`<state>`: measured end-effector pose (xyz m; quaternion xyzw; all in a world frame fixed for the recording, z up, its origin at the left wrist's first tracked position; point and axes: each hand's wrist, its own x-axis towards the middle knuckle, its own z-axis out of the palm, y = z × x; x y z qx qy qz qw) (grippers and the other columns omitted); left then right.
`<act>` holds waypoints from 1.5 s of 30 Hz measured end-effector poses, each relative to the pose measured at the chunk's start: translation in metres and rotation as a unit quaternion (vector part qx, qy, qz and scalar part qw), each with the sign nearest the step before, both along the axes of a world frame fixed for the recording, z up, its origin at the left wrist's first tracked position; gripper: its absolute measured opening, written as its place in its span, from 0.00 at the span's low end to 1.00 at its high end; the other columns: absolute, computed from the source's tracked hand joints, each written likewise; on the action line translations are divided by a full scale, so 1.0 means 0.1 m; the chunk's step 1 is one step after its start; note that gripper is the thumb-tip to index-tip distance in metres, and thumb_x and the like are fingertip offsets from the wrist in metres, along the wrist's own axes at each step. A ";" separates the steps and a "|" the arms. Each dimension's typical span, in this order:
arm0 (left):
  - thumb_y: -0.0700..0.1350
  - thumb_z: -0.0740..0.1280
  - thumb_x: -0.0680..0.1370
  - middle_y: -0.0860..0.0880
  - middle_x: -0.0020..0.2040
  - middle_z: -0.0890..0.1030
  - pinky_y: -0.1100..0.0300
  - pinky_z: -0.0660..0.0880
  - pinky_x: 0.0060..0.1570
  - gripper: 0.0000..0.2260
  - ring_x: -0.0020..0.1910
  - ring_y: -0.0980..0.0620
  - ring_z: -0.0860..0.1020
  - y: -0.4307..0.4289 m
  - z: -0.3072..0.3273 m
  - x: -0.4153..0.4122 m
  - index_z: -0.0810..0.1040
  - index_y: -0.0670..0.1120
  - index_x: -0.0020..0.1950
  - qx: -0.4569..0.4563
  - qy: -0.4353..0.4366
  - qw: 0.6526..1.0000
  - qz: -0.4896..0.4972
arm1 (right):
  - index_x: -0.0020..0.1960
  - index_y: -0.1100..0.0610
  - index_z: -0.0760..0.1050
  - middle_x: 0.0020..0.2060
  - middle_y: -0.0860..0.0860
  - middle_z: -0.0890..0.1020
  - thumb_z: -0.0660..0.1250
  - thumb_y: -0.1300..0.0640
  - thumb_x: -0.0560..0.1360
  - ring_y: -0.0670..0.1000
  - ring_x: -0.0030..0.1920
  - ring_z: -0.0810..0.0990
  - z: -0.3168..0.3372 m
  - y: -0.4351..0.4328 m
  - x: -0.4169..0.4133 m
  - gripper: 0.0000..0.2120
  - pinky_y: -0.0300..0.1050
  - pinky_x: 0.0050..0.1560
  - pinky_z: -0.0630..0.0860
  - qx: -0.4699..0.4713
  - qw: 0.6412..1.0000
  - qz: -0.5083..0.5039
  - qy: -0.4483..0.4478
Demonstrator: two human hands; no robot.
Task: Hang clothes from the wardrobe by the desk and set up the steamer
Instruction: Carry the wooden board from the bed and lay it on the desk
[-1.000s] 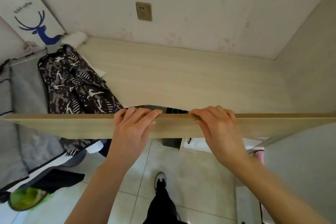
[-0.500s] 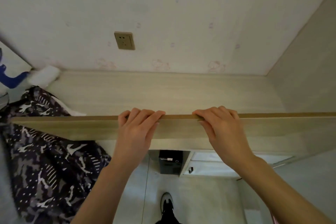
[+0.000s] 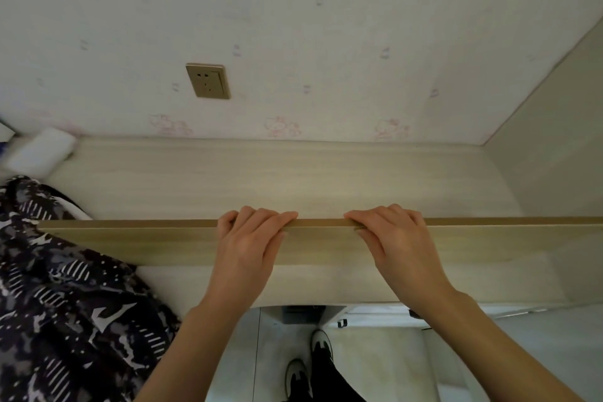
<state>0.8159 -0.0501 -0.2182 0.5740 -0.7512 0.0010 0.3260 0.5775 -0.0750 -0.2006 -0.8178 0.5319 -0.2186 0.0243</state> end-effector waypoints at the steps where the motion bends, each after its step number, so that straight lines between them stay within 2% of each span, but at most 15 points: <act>1: 0.42 0.66 0.77 0.57 0.47 0.79 0.58 0.60 0.55 0.12 0.45 0.54 0.73 -0.03 -0.02 0.00 0.80 0.50 0.59 0.004 0.002 1.000 -0.001 | 0.57 0.48 0.78 0.44 0.44 0.81 0.67 0.58 0.75 0.50 0.44 0.77 -0.01 -0.03 0.00 0.13 0.46 0.48 0.65 0.004 1.000 0.003 -0.002; 7: 0.43 0.66 0.77 0.58 0.46 0.79 0.57 0.61 0.54 0.12 0.44 0.55 0.72 -0.18 -0.06 0.03 0.80 0.52 0.59 0.030 0.004 1.000 -0.006 | 0.58 0.47 0.78 0.44 0.43 0.81 0.63 0.55 0.76 0.50 0.44 0.77 -0.04 -0.17 0.02 0.13 0.47 0.48 0.67 0.037 0.999 0.010 -0.005; 12: 0.43 0.66 0.77 0.58 0.46 0.78 0.58 0.60 0.55 0.13 0.45 0.56 0.72 -0.26 -0.06 0.04 0.79 0.52 0.60 0.055 0.007 0.998 -0.015 | 0.59 0.46 0.77 0.44 0.43 0.81 0.68 0.58 0.76 0.50 0.45 0.77 -0.03 -0.24 0.02 0.14 0.49 0.47 0.70 0.075 0.997 0.013 -0.005; 20: 0.43 0.64 0.78 0.58 0.46 0.78 0.58 0.59 0.55 0.13 0.45 0.55 0.72 -0.35 -0.15 0.04 0.79 0.53 0.61 0.081 0.023 0.996 -0.016 | 0.60 0.46 0.77 0.45 0.43 0.81 0.68 0.59 0.76 0.49 0.45 0.77 -0.07 -0.37 -0.01 0.15 0.49 0.47 0.70 0.106 0.994 0.026 -0.007; 29: 0.44 0.61 0.77 0.58 0.45 0.78 0.54 0.62 0.52 0.14 0.44 0.55 0.72 -0.42 -0.18 -0.03 0.80 0.53 0.60 0.080 0.020 0.996 -0.015 | 0.60 0.44 0.77 0.45 0.42 0.81 0.66 0.58 0.77 0.50 0.49 0.77 -0.06 -0.48 -0.07 0.14 0.50 0.52 0.70 0.152 0.988 0.025 -0.007; 34: 0.41 0.65 0.76 0.58 0.46 0.79 0.58 0.60 0.55 0.14 0.45 0.54 0.73 -0.44 -0.20 -0.05 0.80 0.51 0.60 0.062 0.006 0.998 0.007 | 0.59 0.45 0.77 0.46 0.42 0.81 0.66 0.58 0.77 0.49 0.48 0.77 -0.08 -0.55 -0.07 0.14 0.48 0.50 0.69 0.147 0.989 0.030 0.002; 36: 0.40 0.67 0.75 0.56 0.49 0.80 0.57 0.61 0.56 0.15 0.48 0.52 0.75 -0.45 -0.21 -0.08 0.79 0.50 0.61 0.039 -0.008 0.999 0.020 | 0.59 0.46 0.77 0.46 0.43 0.81 0.66 0.58 0.77 0.49 0.48 0.77 -0.08 -0.59 -0.07 0.13 0.49 0.50 0.69 0.145 0.989 0.040 0.008; 38: 0.40 0.66 0.76 0.53 0.58 0.79 0.52 0.62 0.61 0.17 0.59 0.48 0.75 -0.43 -0.23 -0.13 0.77 0.48 0.65 0.011 -0.025 0.999 0.047 | 0.59 0.47 0.76 0.46 0.43 0.80 0.66 0.58 0.77 0.49 0.48 0.76 -0.07 -0.65 -0.07 0.13 0.49 0.49 0.69 0.146 0.988 0.054 0.013; 41: 0.41 0.65 0.77 0.48 0.71 0.71 0.44 0.62 0.68 0.23 0.72 0.44 0.65 -0.37 -0.32 -0.19 0.68 0.45 0.72 -0.001 -0.046 0.996 0.077 | 0.60 0.46 0.75 0.47 0.42 0.79 0.64 0.58 0.78 0.48 0.48 0.75 -0.07 -0.76 -0.07 0.13 0.48 0.49 0.67 0.158 0.985 0.069 0.017; 45: 0.44 0.65 0.78 0.47 0.77 0.59 0.38 0.55 0.71 0.28 0.76 0.40 0.55 -0.31 -0.60 -0.22 0.61 0.45 0.76 0.040 -0.094 0.990 0.097 | 0.62 0.45 0.74 0.48 0.42 0.78 0.62 0.57 0.79 0.47 0.49 0.74 -0.09 -0.92 -0.06 0.13 0.47 0.50 0.67 0.173 0.982 0.079 0.020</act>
